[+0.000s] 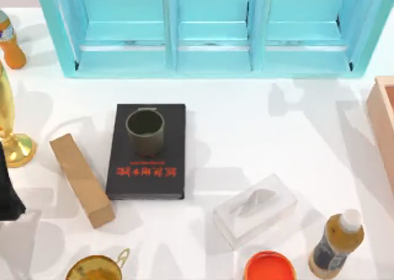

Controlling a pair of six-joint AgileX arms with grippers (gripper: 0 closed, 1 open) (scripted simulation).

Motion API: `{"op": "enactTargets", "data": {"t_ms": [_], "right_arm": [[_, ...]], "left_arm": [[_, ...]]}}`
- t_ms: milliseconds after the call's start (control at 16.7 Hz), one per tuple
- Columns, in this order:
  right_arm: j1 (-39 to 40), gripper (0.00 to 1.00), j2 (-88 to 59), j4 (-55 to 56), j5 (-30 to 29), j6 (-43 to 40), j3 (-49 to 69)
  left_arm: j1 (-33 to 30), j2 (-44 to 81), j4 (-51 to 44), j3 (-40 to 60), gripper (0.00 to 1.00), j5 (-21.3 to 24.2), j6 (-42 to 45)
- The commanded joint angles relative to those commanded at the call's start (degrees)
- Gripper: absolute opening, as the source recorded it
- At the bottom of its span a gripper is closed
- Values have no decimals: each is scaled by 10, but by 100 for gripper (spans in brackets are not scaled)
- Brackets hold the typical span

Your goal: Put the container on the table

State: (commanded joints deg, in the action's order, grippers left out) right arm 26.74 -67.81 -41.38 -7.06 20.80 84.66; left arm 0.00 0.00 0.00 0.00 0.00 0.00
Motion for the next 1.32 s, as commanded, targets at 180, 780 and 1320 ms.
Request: {"op": "enactTargets", "data": {"t_ms": [180, 780, 1320], "right_arm": [[53, 100, -139, -74, -12, 60, 198], [189, 100, -620, -360, -49, 233, 689], [231, 100, -839, -516, -64, 293, 814]], "left_arm": [[0, 0, 0, 0, 100, 0, 0], [0, 0, 0, 0, 100, 0, 0], [0, 0, 0, 0, 100, 0, 0]]}}
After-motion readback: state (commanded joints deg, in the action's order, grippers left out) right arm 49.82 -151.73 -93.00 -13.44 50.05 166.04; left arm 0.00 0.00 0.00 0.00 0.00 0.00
